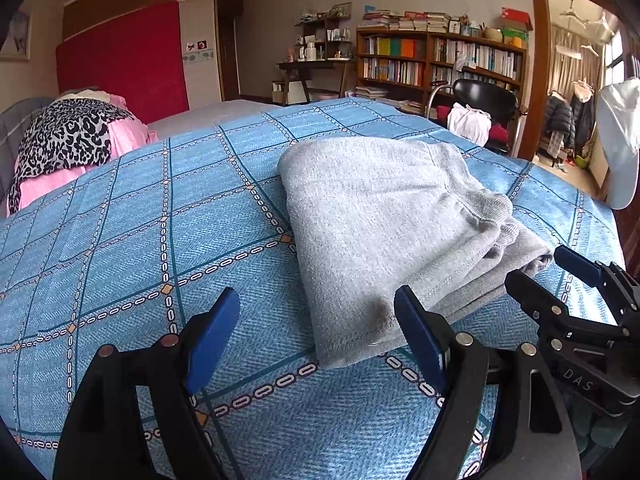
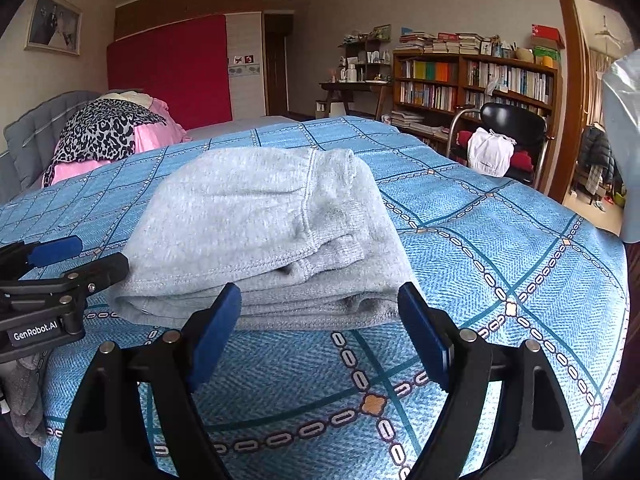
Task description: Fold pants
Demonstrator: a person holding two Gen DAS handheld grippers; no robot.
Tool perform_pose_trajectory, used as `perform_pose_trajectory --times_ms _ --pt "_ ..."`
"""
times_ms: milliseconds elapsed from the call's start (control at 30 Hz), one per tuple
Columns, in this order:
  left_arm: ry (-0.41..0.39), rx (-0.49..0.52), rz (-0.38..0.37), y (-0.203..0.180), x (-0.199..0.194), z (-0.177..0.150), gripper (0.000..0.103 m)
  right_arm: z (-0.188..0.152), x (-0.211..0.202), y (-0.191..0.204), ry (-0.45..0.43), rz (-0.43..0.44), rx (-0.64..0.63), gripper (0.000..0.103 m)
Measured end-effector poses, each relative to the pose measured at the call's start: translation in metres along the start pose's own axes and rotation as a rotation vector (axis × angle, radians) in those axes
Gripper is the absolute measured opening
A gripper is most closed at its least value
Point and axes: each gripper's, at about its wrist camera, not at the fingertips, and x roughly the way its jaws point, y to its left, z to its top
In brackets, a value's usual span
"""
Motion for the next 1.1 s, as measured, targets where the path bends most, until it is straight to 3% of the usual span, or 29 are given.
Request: perform_pose_trajectory --times_ms 467,567,1100 --pt "-0.006 -0.006 0.007 0.000 0.002 -0.001 0.079 0.006 0.006 -0.001 0.011 0.008 0.014 0.085" --pt "-0.014 -0.007 0.005 -0.001 0.001 -0.001 0.090 0.005 0.007 -0.003 0.017 0.010 0.017 0.085" --pt "-0.028 0.004 0.031 -0.008 -0.001 -0.002 0.094 -0.002 0.008 0.001 0.007 -0.016 0.000 0.085"
